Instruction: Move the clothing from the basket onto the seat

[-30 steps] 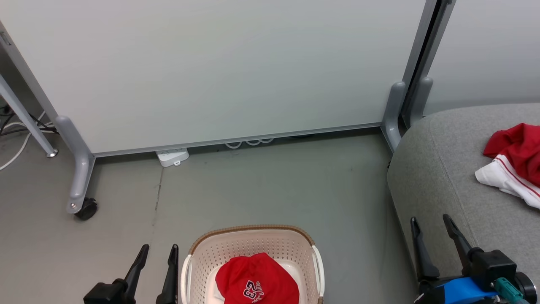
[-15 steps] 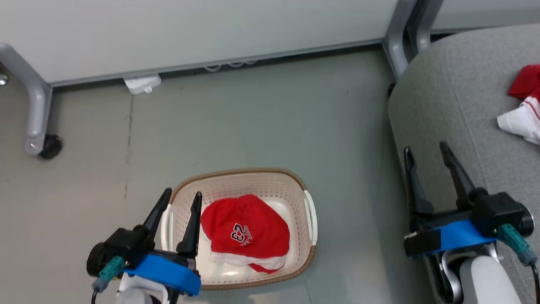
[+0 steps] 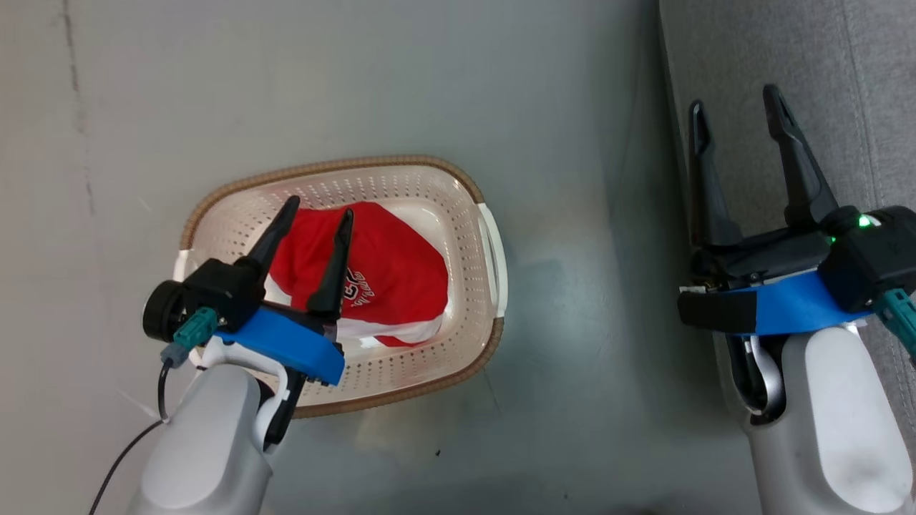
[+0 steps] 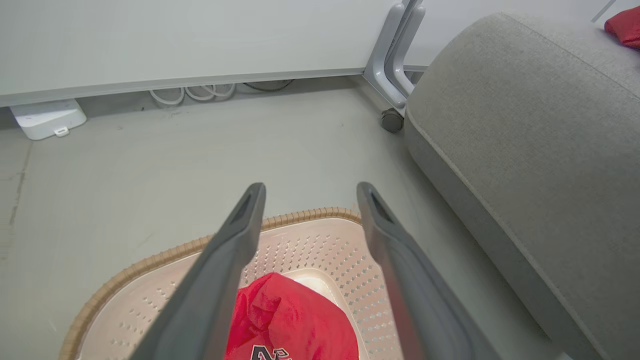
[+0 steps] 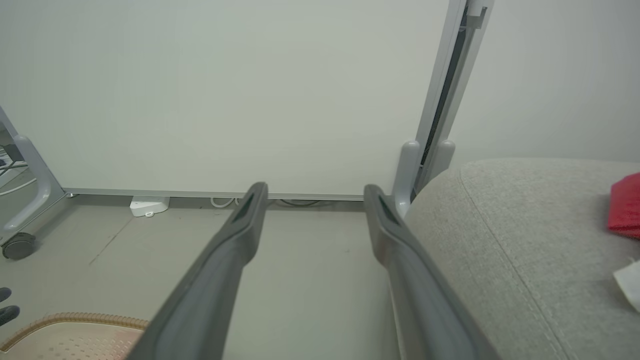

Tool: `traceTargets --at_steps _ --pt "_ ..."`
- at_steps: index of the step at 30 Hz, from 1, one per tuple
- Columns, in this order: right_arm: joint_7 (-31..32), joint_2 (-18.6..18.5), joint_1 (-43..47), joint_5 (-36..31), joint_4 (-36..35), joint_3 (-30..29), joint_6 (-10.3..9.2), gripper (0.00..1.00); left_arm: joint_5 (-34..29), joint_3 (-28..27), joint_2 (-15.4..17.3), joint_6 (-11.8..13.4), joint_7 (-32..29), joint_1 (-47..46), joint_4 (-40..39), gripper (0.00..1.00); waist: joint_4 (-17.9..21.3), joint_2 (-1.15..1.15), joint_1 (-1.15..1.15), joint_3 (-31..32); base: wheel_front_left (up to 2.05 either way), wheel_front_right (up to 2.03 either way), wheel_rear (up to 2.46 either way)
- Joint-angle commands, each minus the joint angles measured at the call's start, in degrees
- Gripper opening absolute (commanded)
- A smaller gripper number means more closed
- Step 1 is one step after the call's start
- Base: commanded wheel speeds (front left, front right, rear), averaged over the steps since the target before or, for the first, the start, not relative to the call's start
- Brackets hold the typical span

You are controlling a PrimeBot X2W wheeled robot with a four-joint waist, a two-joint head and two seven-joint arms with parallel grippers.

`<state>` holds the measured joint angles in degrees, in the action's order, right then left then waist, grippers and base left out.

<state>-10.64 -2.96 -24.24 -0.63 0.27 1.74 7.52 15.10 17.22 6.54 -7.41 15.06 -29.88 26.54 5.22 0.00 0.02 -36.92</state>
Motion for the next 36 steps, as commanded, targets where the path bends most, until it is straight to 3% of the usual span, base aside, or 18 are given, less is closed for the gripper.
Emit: traceTargets --at_steps 1,16,25,33,34,35,36 --pt "-0.38 0.14 -1.95 -0.07 -0.13 0.44 -0.06 1.0 0.38 -0.06 0.82 -0.08 0.17 -1.69 1.0 1.0 3.26 0.0 -0.02 -6.02 0.0 0.0 0.0" --pt "-3.53 0.14 -8.19 2.42 2.12 4.28 -0.06 1.0 1.02 -1.63 2.9 -0.07 0.17 -12.61 20.31 1.0 9.39 0.0 -0.02 -16.25 0.0 0.0 0.0" --pt "-4.41 0.14 -7.36 3.98 2.33 5.16 -0.06 1.0 1.13 -3.0 4.44 1.35 0.17 -17.92 29.65 1.0 12.15 0.0 -0.02 -19.18 0.0 0.0 0.0" --pt "-4.57 0.14 -6.54 4.91 2.7 5.64 -0.06 1.0 1.63 -1.52 3.45 0.53 -0.01 -21.63 34.87 1.0 13.22 0.0 -0.02 -20.11 0.0 0.0 0.0" --pt "-4.57 0.14 -6.57 5.08 2.67 5.64 -0.06 1.0 1.65 -1.15 3.23 0.4 -0.08 -21.97 35.49 0.96 13.25 0.0 -0.02 -20.15 0.0 0.0 0.0" --pt "-4.58 0.14 -6.59 5.19 2.55 5.66 -0.06 1.0 1.73 -0.89 3.03 0.29 -0.08 -22.29 36.07 0.36 13.27 0.0 -0.02 -20.18 0.0 0.0 0.0" --pt "-4.58 0.14 -6.61 5.26 2.43 5.7 -0.06 1.0 1.83 -0.65 2.98 0.28 -0.07 -22.58 36.64 0.0 13.27 0.0 -0.02 -20.18 0.0 0.0 0.0"
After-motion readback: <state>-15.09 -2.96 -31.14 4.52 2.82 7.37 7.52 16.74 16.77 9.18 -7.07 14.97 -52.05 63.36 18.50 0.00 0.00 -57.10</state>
